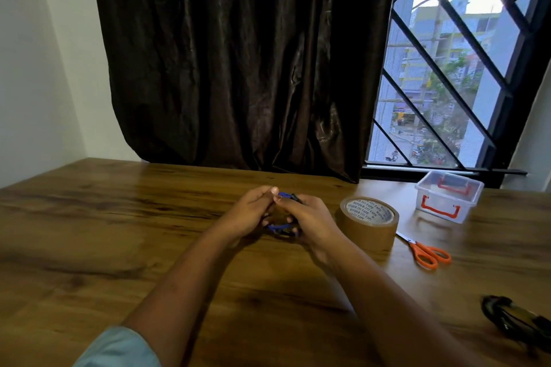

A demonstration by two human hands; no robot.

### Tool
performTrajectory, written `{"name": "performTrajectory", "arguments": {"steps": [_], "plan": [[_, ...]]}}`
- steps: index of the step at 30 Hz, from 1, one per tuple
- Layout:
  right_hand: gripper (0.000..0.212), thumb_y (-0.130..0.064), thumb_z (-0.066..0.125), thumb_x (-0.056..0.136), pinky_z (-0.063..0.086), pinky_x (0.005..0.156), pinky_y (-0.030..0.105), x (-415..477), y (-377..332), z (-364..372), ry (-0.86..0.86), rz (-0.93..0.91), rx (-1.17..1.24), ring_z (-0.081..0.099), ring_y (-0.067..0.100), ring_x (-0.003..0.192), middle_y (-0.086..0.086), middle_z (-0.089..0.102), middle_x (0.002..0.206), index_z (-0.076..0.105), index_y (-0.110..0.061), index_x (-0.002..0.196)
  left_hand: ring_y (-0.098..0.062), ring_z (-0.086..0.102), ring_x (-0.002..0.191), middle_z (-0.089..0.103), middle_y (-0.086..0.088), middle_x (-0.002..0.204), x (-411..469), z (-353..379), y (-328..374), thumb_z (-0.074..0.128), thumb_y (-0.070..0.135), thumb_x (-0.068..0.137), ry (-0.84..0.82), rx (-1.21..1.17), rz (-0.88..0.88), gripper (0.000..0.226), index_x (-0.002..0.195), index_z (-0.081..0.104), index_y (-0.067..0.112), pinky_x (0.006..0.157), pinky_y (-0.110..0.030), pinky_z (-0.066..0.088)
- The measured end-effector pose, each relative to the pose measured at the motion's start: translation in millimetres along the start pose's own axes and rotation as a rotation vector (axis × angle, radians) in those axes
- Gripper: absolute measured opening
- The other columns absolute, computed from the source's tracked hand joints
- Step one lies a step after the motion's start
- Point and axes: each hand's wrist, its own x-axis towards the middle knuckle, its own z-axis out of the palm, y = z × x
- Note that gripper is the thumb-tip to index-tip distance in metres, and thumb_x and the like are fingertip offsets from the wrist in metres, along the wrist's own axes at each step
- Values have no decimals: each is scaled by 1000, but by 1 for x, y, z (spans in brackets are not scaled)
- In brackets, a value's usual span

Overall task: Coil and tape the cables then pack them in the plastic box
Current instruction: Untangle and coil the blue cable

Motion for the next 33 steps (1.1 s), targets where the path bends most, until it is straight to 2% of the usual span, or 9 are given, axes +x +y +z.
{"name": "performTrajectory", "arguments": {"steps": [3, 6, 9, 14, 19, 23, 27, 30, 33], "plan": [[16, -21, 59, 91, 55, 70, 37, 0, 2, 0, 59, -47, 44, 66, 33, 81, 21, 66, 96, 64, -12, 104, -7, 38, 50, 40, 5, 56, -1, 0, 1, 37, 30, 100, 6, -73, -82, 32, 74, 51, 18, 53, -22, 36], [20, -8, 55, 93, 52, 61, 27, 2, 3, 0, 134, -139, 45, 64, 16, 70, 15, 63, 107, 56, -17, 111, -8, 42, 56, 41, 2, 62, -1, -1, 1, 38, 29, 100, -11, -84, -160, 30, 73, 47, 18, 61, -22, 44], [12, -11, 53, 95, 48, 54, 12, 3, 6, -4, 200, -198, -167, 63, 3, 63, 7, 62, 97, 51, -16, 105, -6, 47, 59, 44, 3, 66, 0, -4, -1, 41, 23, 99, -9, -65, -178, 23, 79, 51, 18, 59, -19, 46], [10, -16, 52, 96, 43, 62, 16, 6, 8, -9, 255, -294, -446, 59, 15, 80, 7, 63, 92, 58, -10, 101, -10, 49, 67, 50, 2, 71, 3, -7, -7, 43, 23, 98, 27, 37, -216, 19, 86, 58, 21, 71, -30, 46], [9, -16, 52, 96, 38, 47, 4, 10, 12, -13, 295, -247, -453, 52, 1, 68, -3, 57, 85, 60, -13, 98, -15, 55, 75, 59, -4, 83, 3, -5, -13, 44, 25, 98, 59, 247, -191, 19, 88, 61, 24, 65, -27, 46], [9, -14, 53, 95, 37, 46, 7, 11, 17, -14, 301, -224, -472, 52, 3, 68, -4, 55, 85, 56, -20, 89, -15, 56, 73, 61, -3, 81, 3, -1, -16, 44, 21, 98, 48, 365, -173, 20, 99, 63, 14, 72, -35, 45], [7, -19, 52, 96, 38, 54, 16, 12, 22, -17, 272, -196, -626, 55, 5, 74, -3, 59, 91, 57, -23, 92, -8, 54, 74, 61, 4, 82, 2, 4, -18, 45, 21, 97, 25, 592, -126, 23, 108, 64, 14, 62, -24, 40], [8, -26, 54, 94, 39, 59, 24, 11, 24, -19, 318, -193, -862, 53, 10, 77, -8, 58, 87, 61, -26, 98, -11, 53, 85, 66, -3, 103, 2, 7, -21, 47, 23, 97, 42, 698, -107, 26, 116, 64, 15, 61, -18, 35], [8, -26, 53, 93, 42, 64, 29, 10, 27, -20, 318, -199, -983, 55, 15, 83, -3, 64, 94, 60, -26, 97, -18, 58, 90, 67, -8, 109, 2, 9, -23, 49, 23, 96, 33, 749, -77, 27, 117, 65, 15, 55, -12, 31]]}}
